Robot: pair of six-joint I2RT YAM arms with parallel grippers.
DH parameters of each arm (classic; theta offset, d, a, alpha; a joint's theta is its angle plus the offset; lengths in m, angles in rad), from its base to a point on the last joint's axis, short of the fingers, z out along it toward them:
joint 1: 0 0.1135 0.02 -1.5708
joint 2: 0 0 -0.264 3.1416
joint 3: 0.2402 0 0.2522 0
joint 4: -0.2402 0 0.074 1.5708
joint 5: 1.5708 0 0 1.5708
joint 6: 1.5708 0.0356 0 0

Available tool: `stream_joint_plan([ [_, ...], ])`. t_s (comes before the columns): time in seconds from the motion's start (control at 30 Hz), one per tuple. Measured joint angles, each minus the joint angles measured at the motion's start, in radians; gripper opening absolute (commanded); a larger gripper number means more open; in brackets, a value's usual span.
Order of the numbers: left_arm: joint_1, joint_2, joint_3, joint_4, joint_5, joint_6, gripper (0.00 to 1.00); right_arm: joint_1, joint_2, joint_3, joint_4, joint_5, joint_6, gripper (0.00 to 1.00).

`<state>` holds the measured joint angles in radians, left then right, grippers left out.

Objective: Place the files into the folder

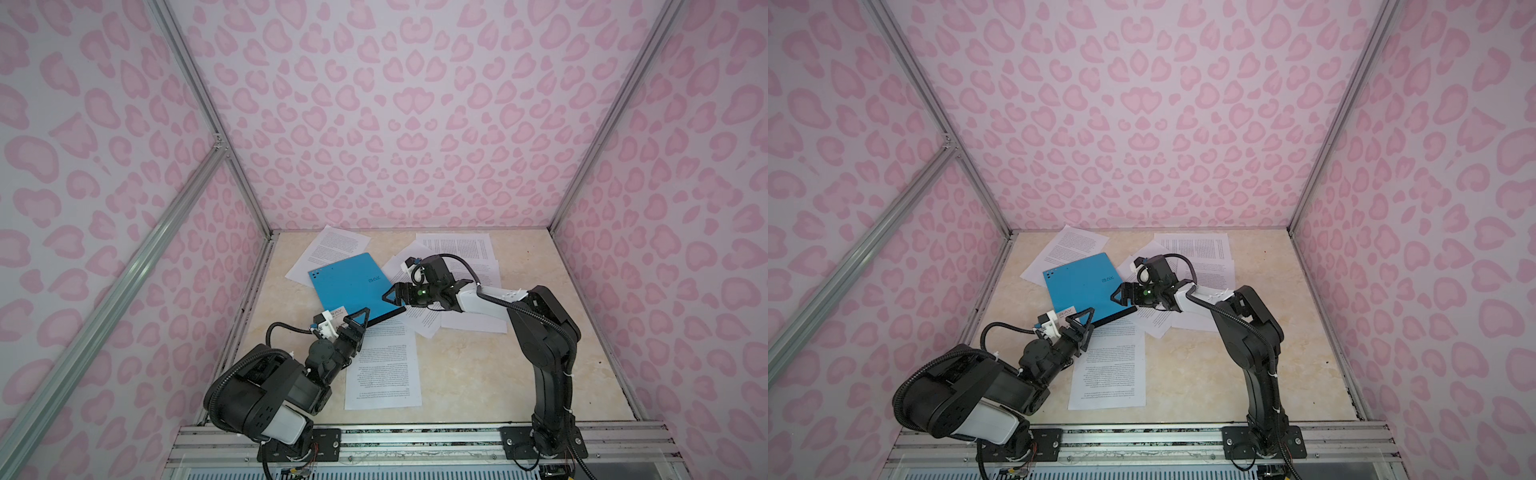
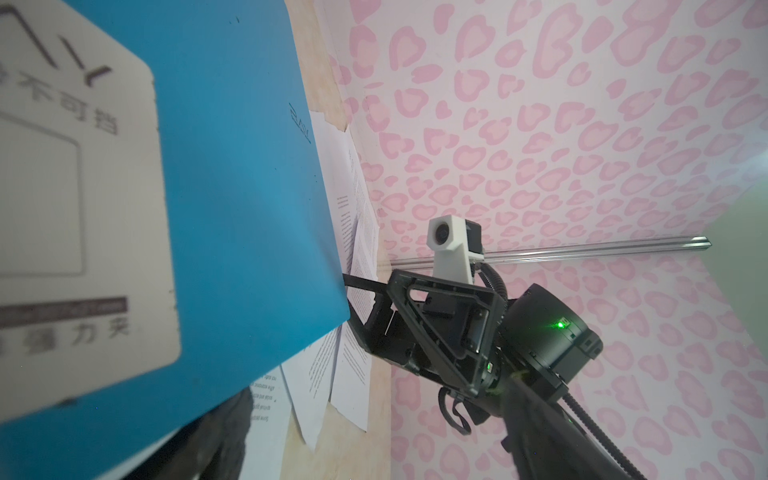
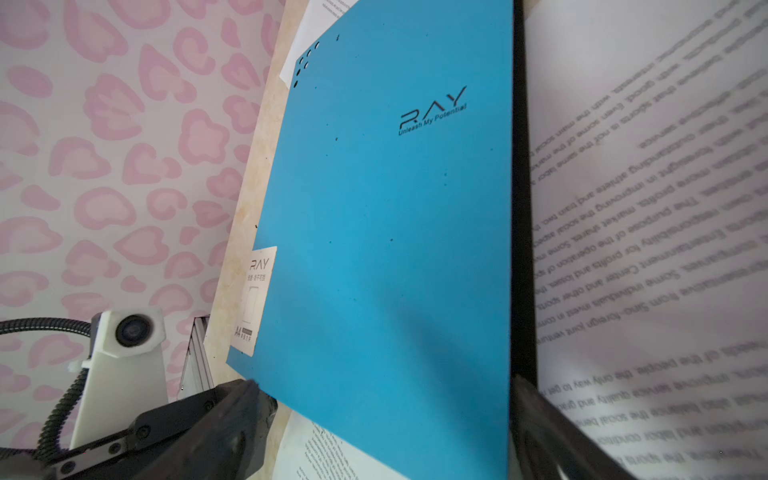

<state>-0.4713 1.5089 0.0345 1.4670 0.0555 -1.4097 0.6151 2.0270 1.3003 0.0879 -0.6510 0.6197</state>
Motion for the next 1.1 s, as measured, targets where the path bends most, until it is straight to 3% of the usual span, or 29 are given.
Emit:
stream_joint_plan([
  [0.2,0.0,-0.002,0.0,0.0,0.0,0.0,0.95,-0.016,0.029,-0.001,0.078,-0.05,0.072,0.83],
  [0.4,0.0,-0.002,0.0,0.0,0.0,0.0,0.95,-0.023,0.056,0.011,0.143,-0.082,0.123,0.69],
  [0.5,0.0,-0.001,0.0,0.007,0.0,0.0,0.95,-0.021,0.075,0.018,0.162,-0.092,0.156,0.51],
  [0.6,0.0,-0.001,0.0,0.011,0.001,0.0,0.95,-0.021,0.092,0.026,0.184,-0.1,0.178,0.26],
  [0.73,0.0,-0.008,0.0,0.006,0.018,0.008,0.95,-0.019,0.095,0.026,0.198,-0.1,0.206,0.02],
  [0.93,0.0,-0.119,0.043,-0.127,0.097,0.064,0.92,-0.009,0.055,0.028,0.205,-0.094,0.225,0.0],
  [1.1,-0.032,-0.383,0.187,-0.561,0.157,0.225,0.95,-0.005,0.019,0.056,0.168,-0.073,0.204,0.0],
])
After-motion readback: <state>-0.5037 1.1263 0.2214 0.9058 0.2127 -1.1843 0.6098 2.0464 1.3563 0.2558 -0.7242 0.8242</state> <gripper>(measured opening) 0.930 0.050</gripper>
